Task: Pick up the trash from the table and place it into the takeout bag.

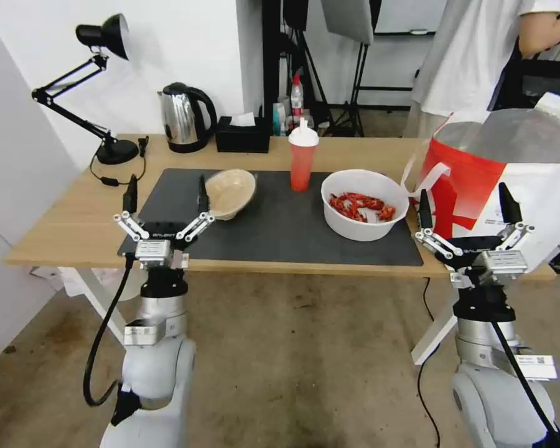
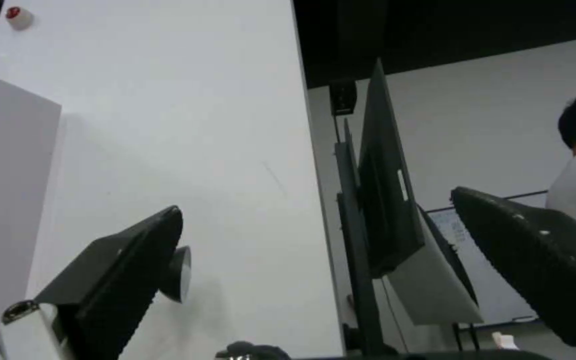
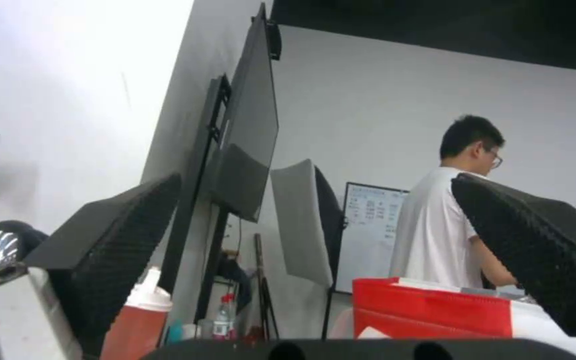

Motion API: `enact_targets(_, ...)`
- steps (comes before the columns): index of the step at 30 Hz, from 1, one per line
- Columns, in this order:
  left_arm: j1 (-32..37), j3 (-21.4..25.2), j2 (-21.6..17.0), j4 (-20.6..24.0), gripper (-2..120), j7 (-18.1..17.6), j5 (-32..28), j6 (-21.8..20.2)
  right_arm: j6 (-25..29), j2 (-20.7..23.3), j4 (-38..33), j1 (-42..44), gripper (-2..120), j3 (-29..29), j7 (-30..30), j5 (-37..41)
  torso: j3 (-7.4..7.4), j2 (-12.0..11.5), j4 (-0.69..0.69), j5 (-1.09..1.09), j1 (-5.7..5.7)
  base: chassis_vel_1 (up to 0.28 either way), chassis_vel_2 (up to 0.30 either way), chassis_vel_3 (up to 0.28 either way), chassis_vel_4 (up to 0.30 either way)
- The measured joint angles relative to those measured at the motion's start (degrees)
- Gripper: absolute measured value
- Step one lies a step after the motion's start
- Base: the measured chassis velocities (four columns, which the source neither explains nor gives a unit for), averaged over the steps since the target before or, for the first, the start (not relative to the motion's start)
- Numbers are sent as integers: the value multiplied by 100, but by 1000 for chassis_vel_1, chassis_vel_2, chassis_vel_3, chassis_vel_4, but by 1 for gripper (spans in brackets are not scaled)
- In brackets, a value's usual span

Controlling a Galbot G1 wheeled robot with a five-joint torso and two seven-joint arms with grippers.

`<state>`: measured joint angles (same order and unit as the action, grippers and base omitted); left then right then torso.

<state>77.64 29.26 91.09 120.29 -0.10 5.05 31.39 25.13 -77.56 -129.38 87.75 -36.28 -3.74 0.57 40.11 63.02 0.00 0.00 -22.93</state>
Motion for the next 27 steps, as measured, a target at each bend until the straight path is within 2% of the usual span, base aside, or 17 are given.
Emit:
enact_targets(10, 72, 22, -15, -179, 100, 138, -91, -15, -25, 12, 138, 0, 100, 109, 114, -33, 0, 0, 0, -1, 1, 0, 0, 0, 0)
enact_targets(21, 199, -2, -41, -185, 100, 192, -183, -16, -86, 21, 212, -9, 100, 212, 131, -24, -1, 0, 0, -1, 1, 0, 0, 0, 0)
enact_targets(25, 325, -33, -89, -130, 100, 275, -214, 11, -243, 83, 221, -41, 100, 283, 124, 27, -1, 0, 0, 0, 1, 0, 0, 0, 0)
enact_targets(27, 443, -73, -119, -83, 100, 303, -216, 56, -556, 151, 209, -149, 100, 337, 110, 188, -1, 0, 0, 0, 1, 0, 0, 0, 0)
